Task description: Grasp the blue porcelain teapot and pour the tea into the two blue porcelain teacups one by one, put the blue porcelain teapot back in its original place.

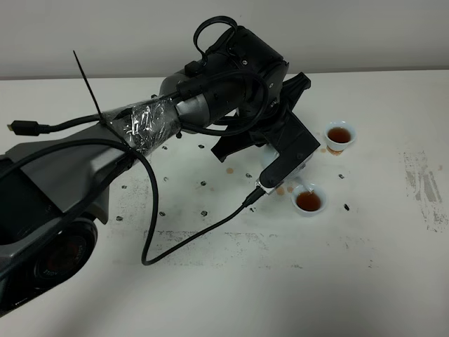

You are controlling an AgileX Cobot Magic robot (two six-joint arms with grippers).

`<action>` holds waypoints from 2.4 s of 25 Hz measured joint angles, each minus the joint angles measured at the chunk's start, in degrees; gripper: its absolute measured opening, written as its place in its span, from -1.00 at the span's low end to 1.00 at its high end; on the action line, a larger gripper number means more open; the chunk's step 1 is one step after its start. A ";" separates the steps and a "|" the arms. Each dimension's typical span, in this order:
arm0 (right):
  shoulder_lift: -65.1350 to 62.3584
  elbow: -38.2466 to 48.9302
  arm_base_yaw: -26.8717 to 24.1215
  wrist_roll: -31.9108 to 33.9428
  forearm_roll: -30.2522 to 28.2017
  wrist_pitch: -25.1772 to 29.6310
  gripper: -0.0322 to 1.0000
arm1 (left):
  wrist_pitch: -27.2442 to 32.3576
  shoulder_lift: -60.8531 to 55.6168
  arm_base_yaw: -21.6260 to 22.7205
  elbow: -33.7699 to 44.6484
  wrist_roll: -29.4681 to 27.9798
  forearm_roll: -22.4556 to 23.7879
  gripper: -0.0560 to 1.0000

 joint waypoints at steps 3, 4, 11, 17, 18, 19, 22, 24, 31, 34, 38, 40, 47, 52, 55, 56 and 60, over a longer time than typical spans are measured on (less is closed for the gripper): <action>0.00 0.00 0.00 0.00 0.00 0.00 0.18 | 0.00 0.00 0.00 0.00 0.00 0.00 -0.89; 0.00 0.00 0.00 0.00 0.00 0.00 0.18 | 0.00 0.00 0.00 0.00 0.00 0.01 -0.89; 0.00 0.00 0.00 0.00 0.00 0.00 0.18 | -0.10 0.00 0.06 0.00 -3.94 -1.02 -0.89; 0.00 0.00 0.00 0.00 0.00 0.00 0.18 | -0.03 -0.53 1.45 0.00 -8.61 -8.17 -0.89; 0.00 0.00 0.00 0.00 0.00 0.00 0.18 | 0.27 -1.04 2.14 0.06 -9.48 -10.44 -0.89; 0.00 0.00 0.00 0.00 0.00 0.00 0.18 | 0.63 -1.54 2.82 0.06 -10.26 -12.48 -0.89; 0.00 0.00 0.00 0.00 0.05 0.00 0.18 | 3.47 -3.48 6.23 0.06 -12.06 -20.73 -0.89; 0.00 0.00 0.00 0.00 0.05 0.00 0.18 | 5.99 -4.54 9.68 0.06 -12.55 -27.30 -0.89; 0.00 0.00 0.00 0.00 0.05 0.00 0.18 | 12.91 -3.23 19.64 0.06 -12.85 -49.34 -0.89; 0.00 0.00 0.00 0.00 0.05 0.00 0.18 | 13.43 -0.47 21.03 0.00 -12.85 -54.68 -0.89; 0.00 0.00 0.00 0.00 0.05 0.00 0.18 | 12.89 3.48 21.16 0.00 -12.96 -57.97 -0.89; 0.00 0.00 0.00 0.00 0.05 0.00 0.18 | 12.34 5.22 21.16 0.00 -12.96 -59.72 -0.89; 0.00 0.00 0.00 0.00 0.05 0.00 0.18 | 11.88 9.26 21.29 0.00 -16.27 -59.95 -0.89; 0.00 0.00 0.00 0.00 0.05 0.00 0.18 | 12.25 10.44 22.47 0.00 -18.08 -58.77 -0.89; 0.00 0.00 0.00 0.00 0.05 0.00 0.18 | 12.86 10.11 23.10 0.00 -18.37 -58.95 -0.89; 0.00 0.00 0.00 0.00 0.05 0.00 0.18 | 13.21 9.87 23.17 0.00 -18.43 -59.03 -0.89; 0.00 0.00 0.00 0.00 0.05 0.00 0.18 | 15.20 7.29 23.66 0.00 -19.11 -59.03 -0.89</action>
